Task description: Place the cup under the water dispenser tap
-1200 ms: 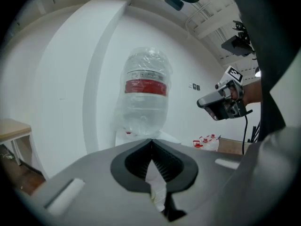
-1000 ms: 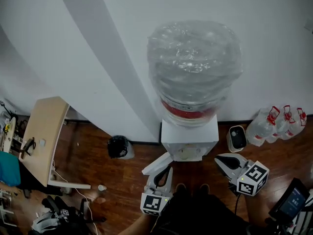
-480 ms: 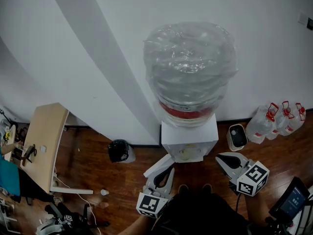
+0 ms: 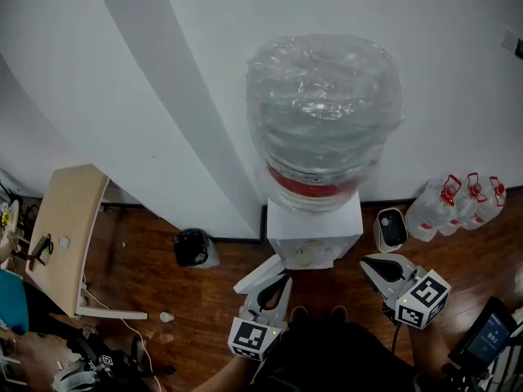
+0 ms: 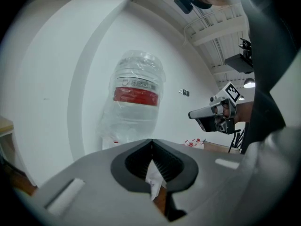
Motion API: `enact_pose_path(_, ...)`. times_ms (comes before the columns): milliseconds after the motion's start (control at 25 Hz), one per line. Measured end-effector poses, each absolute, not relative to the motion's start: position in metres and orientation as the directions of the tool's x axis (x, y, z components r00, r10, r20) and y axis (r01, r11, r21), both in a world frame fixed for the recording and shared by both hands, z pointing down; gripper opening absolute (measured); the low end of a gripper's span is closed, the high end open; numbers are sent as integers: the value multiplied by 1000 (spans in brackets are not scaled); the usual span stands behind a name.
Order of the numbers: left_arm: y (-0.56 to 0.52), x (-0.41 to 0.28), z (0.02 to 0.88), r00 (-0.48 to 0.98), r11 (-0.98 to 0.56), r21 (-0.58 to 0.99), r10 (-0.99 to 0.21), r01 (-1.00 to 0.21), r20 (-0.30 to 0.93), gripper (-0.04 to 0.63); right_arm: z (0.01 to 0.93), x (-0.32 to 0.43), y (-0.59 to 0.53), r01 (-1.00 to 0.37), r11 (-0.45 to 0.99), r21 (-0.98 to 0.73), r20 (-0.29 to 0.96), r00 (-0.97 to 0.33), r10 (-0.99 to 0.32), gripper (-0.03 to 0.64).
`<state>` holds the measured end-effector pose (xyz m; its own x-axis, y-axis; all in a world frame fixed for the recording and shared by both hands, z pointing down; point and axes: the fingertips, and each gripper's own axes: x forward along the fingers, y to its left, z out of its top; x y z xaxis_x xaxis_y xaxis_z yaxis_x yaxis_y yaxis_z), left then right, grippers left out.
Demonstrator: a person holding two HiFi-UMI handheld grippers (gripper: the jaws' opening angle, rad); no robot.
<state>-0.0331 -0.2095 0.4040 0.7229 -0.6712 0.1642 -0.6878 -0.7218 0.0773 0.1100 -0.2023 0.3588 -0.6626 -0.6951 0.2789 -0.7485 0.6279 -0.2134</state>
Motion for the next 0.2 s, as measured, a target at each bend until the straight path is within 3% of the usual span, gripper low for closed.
enact_pose_path(200,-206,-31,408,729,-726,97,-661,-681,178,0,356,111,-202,-746,630,-215,284,-665,-691,0)
